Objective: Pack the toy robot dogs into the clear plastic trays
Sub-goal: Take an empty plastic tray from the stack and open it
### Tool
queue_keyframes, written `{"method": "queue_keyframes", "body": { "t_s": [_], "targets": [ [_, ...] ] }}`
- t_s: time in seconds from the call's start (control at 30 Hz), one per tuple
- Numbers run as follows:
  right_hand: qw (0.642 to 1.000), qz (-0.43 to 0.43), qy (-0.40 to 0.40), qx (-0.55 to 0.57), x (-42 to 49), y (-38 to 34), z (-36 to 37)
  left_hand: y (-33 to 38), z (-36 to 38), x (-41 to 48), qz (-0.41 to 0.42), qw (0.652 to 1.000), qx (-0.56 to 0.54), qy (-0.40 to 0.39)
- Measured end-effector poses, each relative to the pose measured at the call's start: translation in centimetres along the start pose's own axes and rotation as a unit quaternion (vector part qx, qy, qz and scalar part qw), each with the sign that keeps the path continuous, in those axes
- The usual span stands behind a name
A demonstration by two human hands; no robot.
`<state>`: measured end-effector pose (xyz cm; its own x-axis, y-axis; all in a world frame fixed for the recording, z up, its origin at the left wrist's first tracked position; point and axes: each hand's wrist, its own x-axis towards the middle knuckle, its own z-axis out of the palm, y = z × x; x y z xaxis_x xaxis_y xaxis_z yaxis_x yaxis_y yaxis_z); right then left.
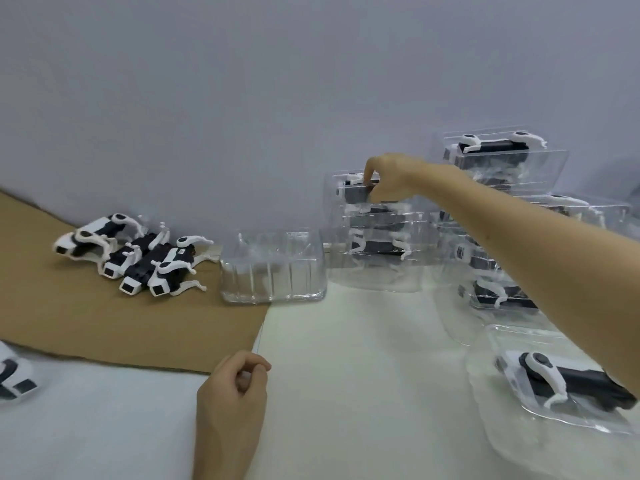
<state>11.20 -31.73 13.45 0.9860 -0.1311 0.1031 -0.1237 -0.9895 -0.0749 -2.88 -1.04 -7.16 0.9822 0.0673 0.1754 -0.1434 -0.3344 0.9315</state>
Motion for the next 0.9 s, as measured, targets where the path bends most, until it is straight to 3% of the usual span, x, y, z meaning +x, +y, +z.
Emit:
{"method": "queue_keyframes", "body": {
  "t_s": [0.17, 0.3, 0.4, 0.53, 0.7, 0.9],
  "targets": [
    [0.996, -0.025, 0.090, -0.002, -2.3, -1.2, 0.2, 0.3, -0.3, -0.4, -0.003, 1.000, -0.007, -0.017],
    [0.954, -0.141, 0.198, 0.177, -5.7, -4.7, 1.3, 0.5, -0.3, -0.5, -0.013, 0.999, -0.024, -0.027],
    [0.964, -0.178, 0.123, 0.153, -6.9, -8.0, 5.1, 0.5, -0.4, -0.4, -0.019, 0.999, -0.038, -0.025],
    [0.986, -0.161, 0.002, -0.044, -6.7, -11.3, 11.9, 0.5, -0.4, -0.3, -0.021, 0.998, -0.055, -0.038],
    [0.985, -0.119, 0.125, 0.023, -6.9, -13.5, 14.5, 0.2, -0.8, 0.1, -0.031, 0.994, -0.103, -0.004],
    [0.955, -0.157, 0.169, 0.186, -12.7, -13.4, 14.9, 0.5, -1.0, 0.1, -0.041, 0.982, -0.182, 0.018]
  ]
}}
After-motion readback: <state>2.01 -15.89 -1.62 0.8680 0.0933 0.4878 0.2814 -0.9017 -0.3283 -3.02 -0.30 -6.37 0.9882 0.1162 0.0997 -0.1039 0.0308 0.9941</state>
